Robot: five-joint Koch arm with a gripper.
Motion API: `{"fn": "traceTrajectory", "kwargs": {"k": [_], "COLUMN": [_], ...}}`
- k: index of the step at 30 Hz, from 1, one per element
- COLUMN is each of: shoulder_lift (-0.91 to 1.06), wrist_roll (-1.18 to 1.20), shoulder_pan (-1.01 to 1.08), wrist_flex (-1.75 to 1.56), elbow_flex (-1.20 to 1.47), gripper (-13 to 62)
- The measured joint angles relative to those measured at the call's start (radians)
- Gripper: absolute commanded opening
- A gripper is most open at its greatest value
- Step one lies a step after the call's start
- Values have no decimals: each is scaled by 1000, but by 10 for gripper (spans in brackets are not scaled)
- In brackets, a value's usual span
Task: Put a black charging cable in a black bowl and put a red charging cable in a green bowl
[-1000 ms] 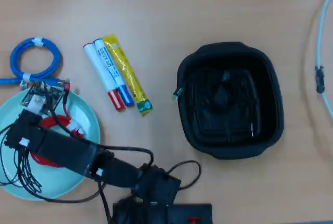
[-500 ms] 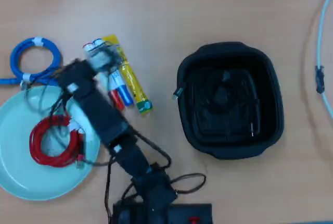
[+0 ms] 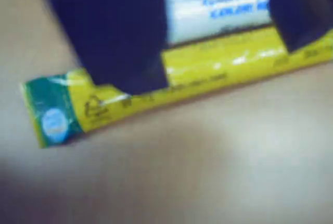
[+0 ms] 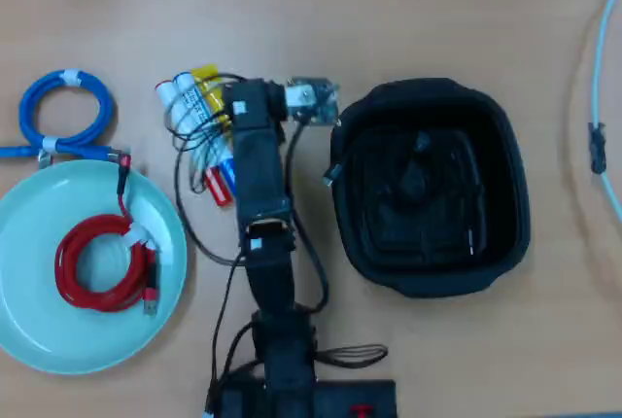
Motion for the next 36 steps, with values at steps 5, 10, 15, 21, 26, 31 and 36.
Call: {"fn": "traceTrajectory", "kwargs": {"k": [5,10,15,21,26,31,36], "shoulder_lift": [181,509,893,1180,1197,1200,1200], "wrist_roll": [0,0,26,120,121,163,190], "shoulder_pan": [46,77,100,146,147,158,158], "wrist_flex": [-295,-609,-676,-1014,-1378,-1690,-1787], "elbow_flex": [488,874,1103,1588,1881,2088,2210], "gripper": [232,227,228,228,234,234,233]}}
